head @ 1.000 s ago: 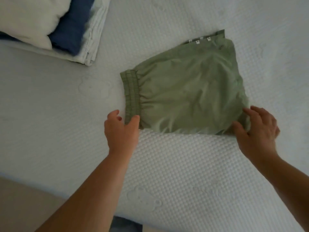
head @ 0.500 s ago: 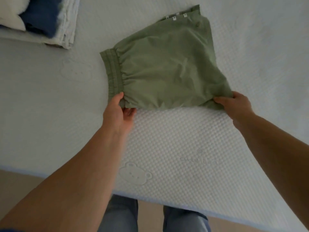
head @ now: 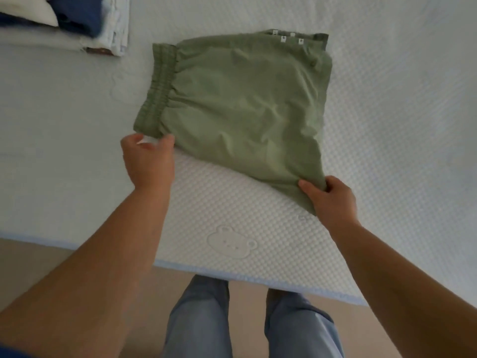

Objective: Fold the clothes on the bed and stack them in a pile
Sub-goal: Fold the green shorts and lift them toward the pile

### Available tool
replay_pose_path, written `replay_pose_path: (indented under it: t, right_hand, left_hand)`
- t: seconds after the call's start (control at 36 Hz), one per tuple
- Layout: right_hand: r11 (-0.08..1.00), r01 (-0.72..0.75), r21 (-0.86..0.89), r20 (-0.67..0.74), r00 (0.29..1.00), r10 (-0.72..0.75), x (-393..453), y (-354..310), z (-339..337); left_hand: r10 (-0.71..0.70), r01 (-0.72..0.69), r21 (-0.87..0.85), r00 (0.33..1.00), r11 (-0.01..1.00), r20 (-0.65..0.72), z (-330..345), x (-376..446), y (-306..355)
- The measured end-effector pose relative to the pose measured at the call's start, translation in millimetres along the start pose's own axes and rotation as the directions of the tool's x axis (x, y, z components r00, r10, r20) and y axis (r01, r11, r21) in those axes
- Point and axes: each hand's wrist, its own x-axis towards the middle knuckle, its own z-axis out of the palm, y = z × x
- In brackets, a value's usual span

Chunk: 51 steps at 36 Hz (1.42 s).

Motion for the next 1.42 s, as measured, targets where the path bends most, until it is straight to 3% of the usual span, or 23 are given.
replay_pose_path:
  t: [0.06, 0.14, 0.22, 0.31, 0.36, 0.42, 0.47, 0.56, 0.61, 0.67, 0.81, 0.86, 1.0, 1.11, 1.19, 1.25, 1.33, 1.42]
  right_hand:
    - [0.997, 0.055, -0.052, -0.096, 0.994, -0.059, -2.3, -1.8, -2.3]
    - [0.981, 0.122, -0.154, -0.163, 0.976, -0.147, -3.3, -7.5, -8.6]
    - [0.981, 0.140, -0.132, -0.140, 0.977, -0.158, -2.8, -16.3, -16.5]
    - [0.985, 0.172, -0.014, -0.092, 0.981, -0.173, 1.8, -22.2, -20.6]
    - [0.979, 0.204, 0.020, -0.074, 0.977, -0.202, 7.6, -25.2, -21.7]
    - [0.975, 0.211, 0.069, -0.055, 0.977, -0.207, 12.8, -29.2, -22.8]
    - [0.956, 0.182, 0.230, -0.018, 0.983, -0.183, 18.2, -31.5, -25.0]
    - [0.846, 0.070, 0.528, 0.090, 0.986, -0.138, 27.3, -29.1, -28.0]
    - [0.800, 0.040, 0.599, 0.125, 0.982, -0.143, 32.2, -23.7, -27.5]
    - [0.852, 0.081, 0.517, 0.146, 0.973, -0.181, 33.8, -16.6, -22.4]
    - [0.912, 0.198, 0.359, 0.196, 0.940, -0.281, 30.2, -8.4, -6.4]
    - [0.927, 0.197, 0.318, 0.192, 0.944, -0.267, 29.5, -10.7, -5.2]
    - [0.956, 0.161, 0.246, 0.181, 0.961, -0.209, 29.9, -7.2, -10.9]
    - [0.966, 0.141, 0.218, 0.171, 0.969, -0.180, 23.4, 13.2, -20.4]
    - [0.969, 0.227, 0.094, 0.171, 0.956, -0.240, 9.9, 29.9, -25.7]
    - [0.965, 0.236, 0.119, 0.204, 0.945, -0.256, 2.9, 41.0, -27.8]
    - [0.963, 0.084, 0.257, 0.219, 0.965, -0.142, -0.8, 47.7, -33.4]
    - [0.960, -0.019, 0.280, 0.246, 0.968, -0.053, 1.7, 53.5, -33.5]
  left_hand:
    - [0.301, -0.315, 0.059, 0.937, 0.947, 0.179, 3.3, -37.5, -4.6]
    - [0.581, -0.687, 0.017, 0.628, 0.727, 0.518, 17.3, -85.2, -11.0]
    - [0.599, -0.847, -0.006, 0.371, 0.531, 0.710, 39.8, -103.0, -9.1]
    - [0.519, -0.925, 0.054, 0.259, 0.377, 0.815, 64.3, -109.9, -2.7]
    - [0.524, -0.935, 0.093, 0.271, 0.341, 0.807, 77.9, -111.6, 2.9]
    - [0.570, -0.925, 0.088, 0.302, 0.371, 0.764, 87.7, -109.2, 11.2]
    - [0.551, -0.875, 0.043, 0.341, 0.482, 0.762, 96.0, -103.2, 20.3]
    - [0.380, -0.694, 0.038, 0.438, 0.719, 0.815, 103.6, -92.4, 36.3]
    - [0.300, -0.553, 0.037, 0.506, 0.832, 0.809, 106.7, -85.7, 45.4]
    - [0.243, -0.472, 0.043, 0.529, 0.881, 0.813, 108.8, -80.9, 51.2]
    - [0.229, -0.429, 0.010, 0.502, 0.903, 0.834, 107.6, -82.9, 53.8]
    - [0.188, -0.357, 0.013, 0.523, 0.934, 0.832, 106.5, -85.9, 52.4]
    - [0.201, -0.332, -0.011, 0.547, 0.943, 0.813, 105.8, -81.8, 49.5]
    - [0.255, -0.472, 0.008, 0.490, 0.882, 0.834, 109.5, -83.7, 46.9]
    - [0.231, -0.599, 0.077, 0.421, 0.797, 0.877, 108.8, -96.6, 44.9]
    - [0.265, -0.754, 0.144, 0.393, 0.640, 0.880, 108.8, -106.7, 37.6]
    - [0.380, -0.929, 0.166, 0.292, 0.332, 0.877, 108.4, -118.1, 21.6]
    - [0.409, -0.973, 0.127, 0.198, 0.194, 0.891, 107.2, -123.0, 6.8]
